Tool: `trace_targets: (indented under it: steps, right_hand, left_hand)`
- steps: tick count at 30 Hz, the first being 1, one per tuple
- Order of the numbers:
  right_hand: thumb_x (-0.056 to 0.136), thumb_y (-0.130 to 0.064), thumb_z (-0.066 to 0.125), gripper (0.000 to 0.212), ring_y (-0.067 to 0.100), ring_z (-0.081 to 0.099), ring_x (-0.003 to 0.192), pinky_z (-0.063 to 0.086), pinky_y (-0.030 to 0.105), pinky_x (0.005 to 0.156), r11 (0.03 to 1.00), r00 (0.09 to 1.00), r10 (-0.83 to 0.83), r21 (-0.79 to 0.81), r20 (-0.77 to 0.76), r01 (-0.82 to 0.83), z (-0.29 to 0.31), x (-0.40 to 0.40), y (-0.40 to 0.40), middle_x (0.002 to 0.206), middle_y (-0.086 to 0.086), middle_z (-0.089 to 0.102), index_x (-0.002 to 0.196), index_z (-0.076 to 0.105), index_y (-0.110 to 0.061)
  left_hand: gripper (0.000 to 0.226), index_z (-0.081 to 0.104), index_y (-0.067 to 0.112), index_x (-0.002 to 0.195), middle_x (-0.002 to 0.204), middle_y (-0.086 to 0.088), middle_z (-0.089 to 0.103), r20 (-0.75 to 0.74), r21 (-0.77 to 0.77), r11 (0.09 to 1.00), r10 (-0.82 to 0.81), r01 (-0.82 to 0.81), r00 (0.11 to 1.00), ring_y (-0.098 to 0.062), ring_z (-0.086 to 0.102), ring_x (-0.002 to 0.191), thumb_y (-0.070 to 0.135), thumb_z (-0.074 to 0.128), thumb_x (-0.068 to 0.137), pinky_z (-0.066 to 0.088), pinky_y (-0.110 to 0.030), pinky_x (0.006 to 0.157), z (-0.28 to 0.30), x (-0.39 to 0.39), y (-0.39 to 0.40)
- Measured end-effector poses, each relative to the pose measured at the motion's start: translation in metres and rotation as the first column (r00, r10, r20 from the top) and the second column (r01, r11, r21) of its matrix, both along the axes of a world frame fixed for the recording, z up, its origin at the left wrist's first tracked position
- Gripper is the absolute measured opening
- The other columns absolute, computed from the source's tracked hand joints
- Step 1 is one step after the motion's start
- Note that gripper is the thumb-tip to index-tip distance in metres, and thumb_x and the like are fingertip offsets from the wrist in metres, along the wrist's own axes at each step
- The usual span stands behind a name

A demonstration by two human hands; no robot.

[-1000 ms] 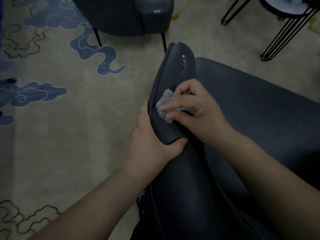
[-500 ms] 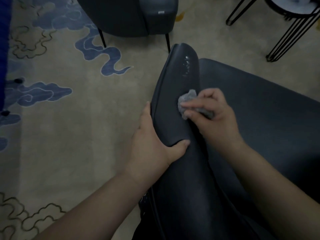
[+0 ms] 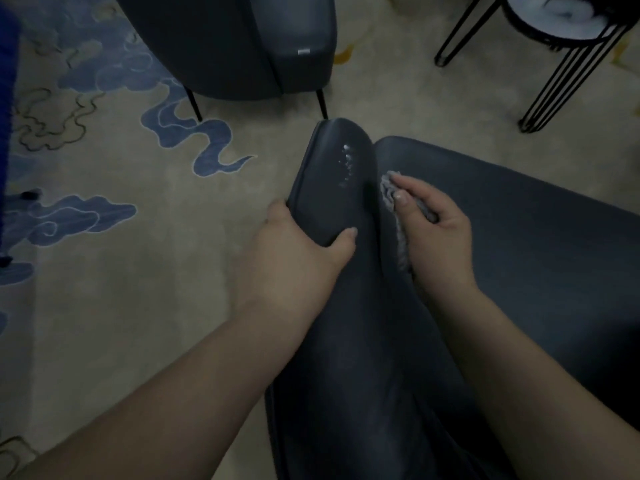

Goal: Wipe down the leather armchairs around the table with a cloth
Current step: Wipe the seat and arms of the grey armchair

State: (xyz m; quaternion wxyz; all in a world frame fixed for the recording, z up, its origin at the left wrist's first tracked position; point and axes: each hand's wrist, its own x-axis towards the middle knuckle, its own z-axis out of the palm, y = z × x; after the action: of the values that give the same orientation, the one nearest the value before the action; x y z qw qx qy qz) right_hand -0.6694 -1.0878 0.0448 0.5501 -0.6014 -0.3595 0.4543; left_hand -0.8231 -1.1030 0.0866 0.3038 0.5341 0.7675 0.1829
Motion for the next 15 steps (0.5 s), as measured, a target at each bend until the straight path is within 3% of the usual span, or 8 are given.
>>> trace_targets:
  steps: [3,8,12,15]
  right_hand:
    - [0.09,-0.014,0.062,0.019,0.008,0.062,0.107,0.048,0.029,0.098,1.0,1.0,0.003,-0.017,-0.027,-0.003,0.001,-0.001,0.016,0.118,0.008,0.063,0.105,0.071,-0.022]
    - [0.092,-0.021,0.059,0.024,0.0,0.058,0.108,0.043,0.024,0.102,0.998,0.997,0.061,-0.014,0.036,-0.061,0.01,-0.016,0.069,0.121,0.001,0.057,0.113,0.066,-0.031]
    - [0.092,-0.023,0.059,0.029,0.001,0.053,0.104,0.039,0.016,0.098,0.985,0.962,0.173,-0.01,0.212,-0.175,0.011,-0.029,0.09,0.112,-0.004,0.048,0.12,0.063,-0.025]
    - [0.089,-0.022,0.06,0.027,0.008,0.052,0.104,0.042,0.024,0.096,0.946,0.901,0.237,0.125,0.364,-0.299,0.004,-0.026,0.057,0.104,-0.005,0.047,0.114,0.067,-0.026]
  left_hand:
    - [0.07,0.049,0.031,0.118,0.094,0.019,0.058,-0.035,0.034,0.999,0.028,-0.027,0.999,-0.011,0.059,0.085,0.073,0.061,0.063,0.046,-0.026,0.068,-0.001,0.001,-0.002]
    - [0.078,0.048,0.027,0.124,0.107,0.005,0.066,-0.061,-0.001,0.999,0.047,-0.047,0.997,-0.021,0.064,0.096,0.072,0.06,0.061,0.054,-0.037,0.08,0.003,0.004,-0.001]
    - [0.081,0.046,0.024,0.128,0.112,0.004,0.064,-0.05,-0.038,0.998,0.044,-0.046,0.998,-0.021,0.063,0.1,0.07,0.061,0.063,0.054,-0.042,0.082,0.004,0.005,0.0]
    - [0.082,0.045,0.024,0.13,0.117,0.001,0.063,-0.064,-0.038,0.998,0.04,-0.042,0.997,-0.023,0.063,0.103,0.068,0.061,0.063,0.054,-0.041,0.085,0.004,0.006,0.002]
